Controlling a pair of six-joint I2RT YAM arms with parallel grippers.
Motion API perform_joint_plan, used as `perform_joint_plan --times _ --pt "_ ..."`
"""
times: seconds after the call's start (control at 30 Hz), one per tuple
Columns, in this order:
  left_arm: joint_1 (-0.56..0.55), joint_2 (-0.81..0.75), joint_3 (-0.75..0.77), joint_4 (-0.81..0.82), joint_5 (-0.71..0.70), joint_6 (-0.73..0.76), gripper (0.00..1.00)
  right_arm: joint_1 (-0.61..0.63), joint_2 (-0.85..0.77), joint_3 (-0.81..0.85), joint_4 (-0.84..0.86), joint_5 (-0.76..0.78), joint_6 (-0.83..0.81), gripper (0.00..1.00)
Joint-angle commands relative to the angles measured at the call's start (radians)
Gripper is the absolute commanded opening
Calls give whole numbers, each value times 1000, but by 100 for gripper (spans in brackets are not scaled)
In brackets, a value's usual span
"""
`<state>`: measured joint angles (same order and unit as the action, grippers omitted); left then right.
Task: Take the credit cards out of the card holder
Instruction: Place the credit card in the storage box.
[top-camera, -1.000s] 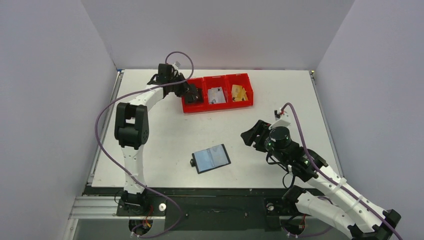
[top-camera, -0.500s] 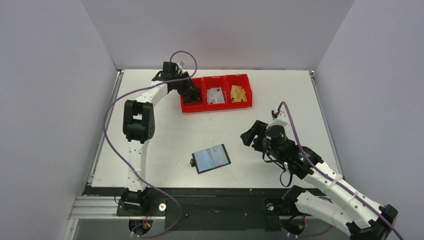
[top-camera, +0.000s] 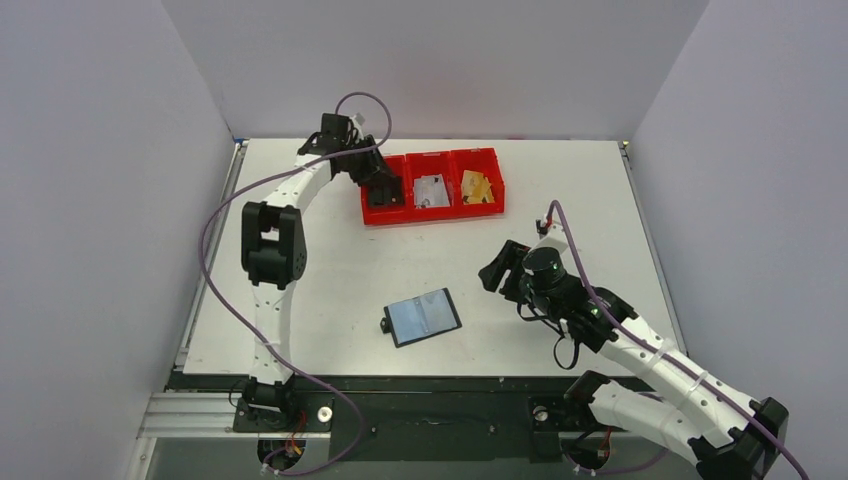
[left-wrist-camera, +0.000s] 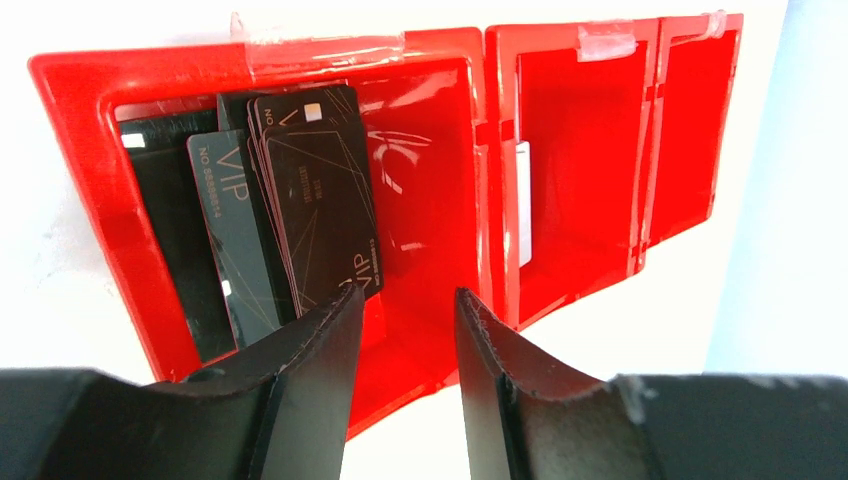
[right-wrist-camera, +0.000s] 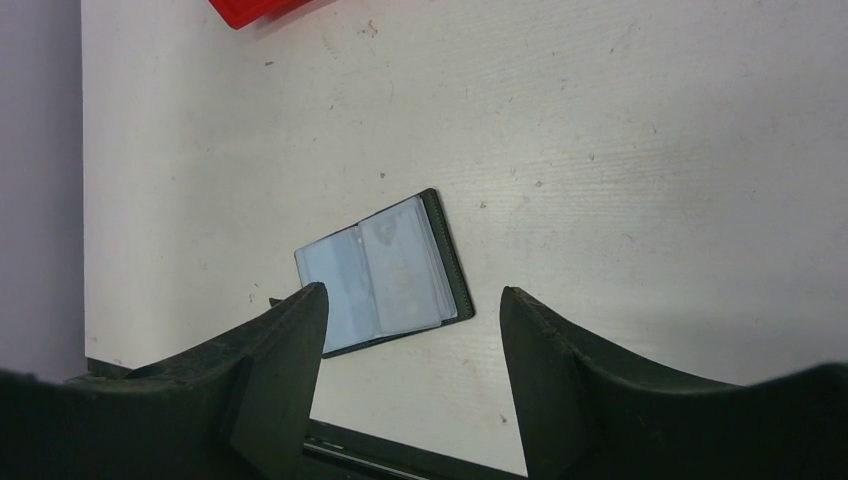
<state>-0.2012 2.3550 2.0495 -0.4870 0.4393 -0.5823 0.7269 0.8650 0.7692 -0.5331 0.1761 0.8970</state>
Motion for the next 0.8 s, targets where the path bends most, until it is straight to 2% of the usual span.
perform_joint_plan --times 0.0,0.13,0.37,0.77 --pt "4 -182 -42 -6 -21 -10 37 -5 17 47 16 27 -22 60" --pt "-6 -318 -229 52 -16 -70 38 -6 36 44 20 34 -30 60" --pt "-46 -564 -475 87 -32 -83 40 -10 42 5 41 42 -27 60" --pt "-241 -850 -863 117 -135 -107 41 -14 89 -66 105 43 -20 59"
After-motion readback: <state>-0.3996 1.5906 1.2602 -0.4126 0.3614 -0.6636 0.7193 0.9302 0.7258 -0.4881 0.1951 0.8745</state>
